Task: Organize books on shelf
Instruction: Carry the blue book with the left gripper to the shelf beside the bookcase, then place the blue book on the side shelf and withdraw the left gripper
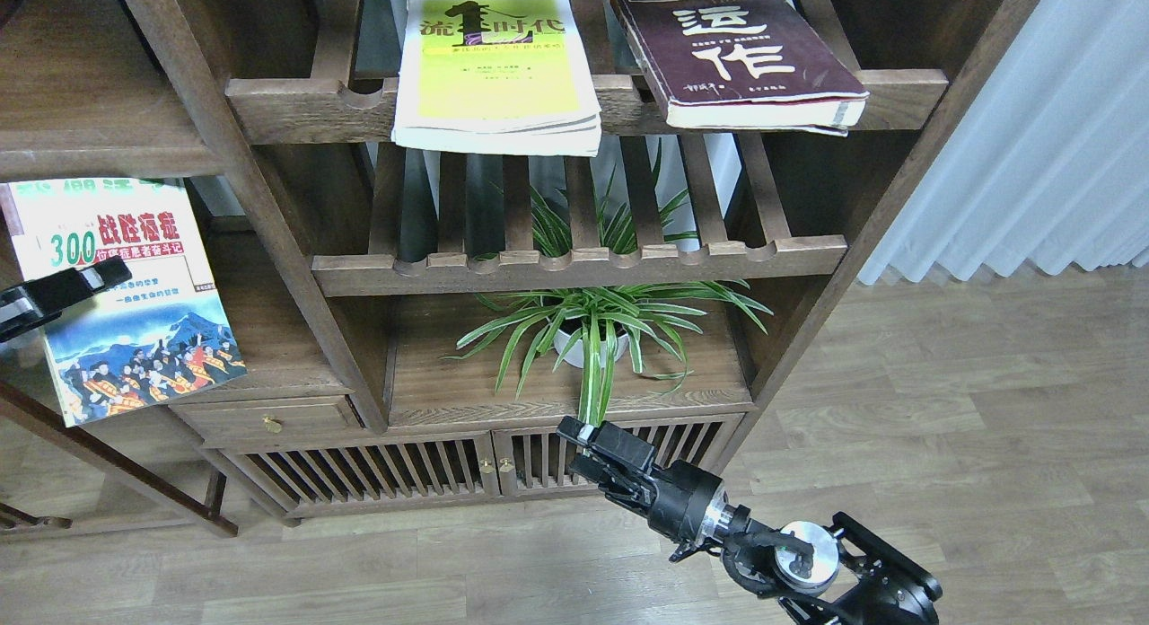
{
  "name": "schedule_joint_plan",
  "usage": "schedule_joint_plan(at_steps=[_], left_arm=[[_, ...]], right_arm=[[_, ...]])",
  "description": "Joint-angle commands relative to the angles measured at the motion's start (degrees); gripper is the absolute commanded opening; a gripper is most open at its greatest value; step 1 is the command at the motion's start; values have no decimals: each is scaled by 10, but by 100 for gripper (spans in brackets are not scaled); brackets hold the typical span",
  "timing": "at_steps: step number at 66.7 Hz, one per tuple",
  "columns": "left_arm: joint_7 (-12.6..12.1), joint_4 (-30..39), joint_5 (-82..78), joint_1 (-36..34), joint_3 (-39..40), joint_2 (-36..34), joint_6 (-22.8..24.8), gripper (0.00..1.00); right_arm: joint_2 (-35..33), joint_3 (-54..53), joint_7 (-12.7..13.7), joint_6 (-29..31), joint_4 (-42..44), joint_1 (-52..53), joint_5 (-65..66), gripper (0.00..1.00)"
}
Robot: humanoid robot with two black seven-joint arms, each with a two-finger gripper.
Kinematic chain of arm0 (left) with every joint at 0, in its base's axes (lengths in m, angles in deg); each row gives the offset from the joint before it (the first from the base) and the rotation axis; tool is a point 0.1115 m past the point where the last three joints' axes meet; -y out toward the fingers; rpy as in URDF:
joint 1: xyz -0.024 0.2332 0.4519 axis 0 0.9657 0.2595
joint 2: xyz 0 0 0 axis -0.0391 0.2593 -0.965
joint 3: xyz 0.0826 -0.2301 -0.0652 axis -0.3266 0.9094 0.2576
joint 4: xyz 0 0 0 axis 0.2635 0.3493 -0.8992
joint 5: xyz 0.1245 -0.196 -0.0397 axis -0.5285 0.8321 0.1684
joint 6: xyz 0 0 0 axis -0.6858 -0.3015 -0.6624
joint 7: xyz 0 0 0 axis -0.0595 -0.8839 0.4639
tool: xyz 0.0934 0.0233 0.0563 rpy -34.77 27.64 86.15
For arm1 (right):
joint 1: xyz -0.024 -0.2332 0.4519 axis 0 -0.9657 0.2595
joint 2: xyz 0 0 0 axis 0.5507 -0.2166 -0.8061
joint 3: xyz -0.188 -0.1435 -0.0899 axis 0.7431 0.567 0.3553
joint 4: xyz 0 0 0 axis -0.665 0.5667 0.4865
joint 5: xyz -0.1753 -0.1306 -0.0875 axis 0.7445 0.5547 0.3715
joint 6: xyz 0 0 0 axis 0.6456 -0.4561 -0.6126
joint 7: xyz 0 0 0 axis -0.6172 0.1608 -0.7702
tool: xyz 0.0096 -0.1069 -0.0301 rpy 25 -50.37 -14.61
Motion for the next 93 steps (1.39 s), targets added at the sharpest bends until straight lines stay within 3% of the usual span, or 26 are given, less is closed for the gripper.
schedule_joint_plan(at_steps=[1,12,31,38,39,40,62,93], left_arm=[[2,5,1,-2,25,-36,0,1],[1,5,2,-13,68,-65,0,1],[-6,-18,-1,-86,62,-69,0,0],[-41,-42,-1,-129,52,-63,0,0],[-68,-59,-1,-154,47,-59,0,0],[-73,-65,-1,-161,46,-55,0,0],[-135,-166,-7,-269,23,44,0,0],[-140,-322,-7,-437,-53,118,0,1]], right_arm=[[0,-1,0,0,0,0,0,99],[0,-1,0,0,1,0,0,99],[0,-1,0,0,1,1,0,99],[0,-1,0,0,5,3,0,99],[0,-2,0,0,5,4,0,99],[0,-2,0,0,5,4,0,99],[0,-3,0,0,5,4,0,99],[0,-5,0,0,6,3,0,99]])
